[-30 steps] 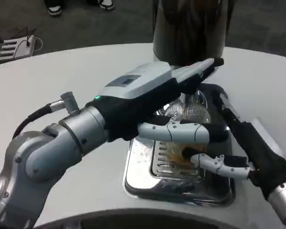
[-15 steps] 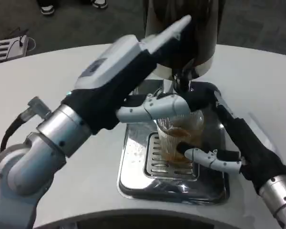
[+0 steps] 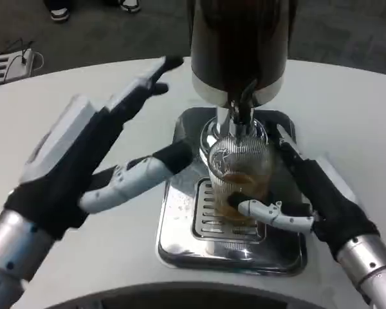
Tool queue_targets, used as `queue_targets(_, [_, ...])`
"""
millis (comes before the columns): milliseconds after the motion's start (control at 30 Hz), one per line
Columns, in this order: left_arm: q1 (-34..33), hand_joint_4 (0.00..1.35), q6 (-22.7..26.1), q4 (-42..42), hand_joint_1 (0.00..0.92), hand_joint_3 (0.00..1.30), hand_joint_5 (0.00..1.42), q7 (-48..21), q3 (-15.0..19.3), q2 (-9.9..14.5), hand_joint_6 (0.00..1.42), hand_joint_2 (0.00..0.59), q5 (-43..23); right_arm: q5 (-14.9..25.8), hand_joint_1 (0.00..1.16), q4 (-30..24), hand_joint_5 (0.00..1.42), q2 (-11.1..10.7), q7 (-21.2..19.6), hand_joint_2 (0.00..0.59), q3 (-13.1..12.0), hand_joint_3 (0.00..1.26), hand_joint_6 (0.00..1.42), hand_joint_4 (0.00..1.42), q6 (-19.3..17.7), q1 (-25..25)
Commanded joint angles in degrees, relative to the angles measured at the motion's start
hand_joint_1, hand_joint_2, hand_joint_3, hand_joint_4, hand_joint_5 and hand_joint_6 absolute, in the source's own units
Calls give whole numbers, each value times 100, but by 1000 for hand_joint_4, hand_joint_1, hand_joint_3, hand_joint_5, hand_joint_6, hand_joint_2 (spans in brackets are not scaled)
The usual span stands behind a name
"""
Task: Grasp the cup under the faucet to collect the drink, then remove the cup.
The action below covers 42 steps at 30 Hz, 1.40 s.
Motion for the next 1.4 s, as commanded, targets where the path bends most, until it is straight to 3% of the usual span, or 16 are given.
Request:
queue_targets(33, [754,57,83,-267,0,111,147,22,312,98,96,114,-6,24,782,243,0,146,-104,224,101,0,57,0,-204,-141])
queue_targets(233, [1446,61,29,-369,0,111,149,21,383,142,98,114,216,52,782,536,0,327,-228,224,166,0,61,0,-343,-290])
queue_targets(700, [2072,0,154,-839,0,39,42,-13,-142,213,14,116,1552,-29,782,1160,0,683,-687,224,238,0,76,0,-652,-591])
queue_targets(1133, [2339,0,417,-1072,0,29,20,-329,-176,341,9,113,1432,-287,782,1659,0,893,-1291,224,350,0,64,0,-959,-720])
queue_targets(1400, [2238,0,503,-983,0,29,16,-445,-199,437,9,112,1327,-534,787,1693,0,969,-1644,227,435,0,82,0,-931,-617])
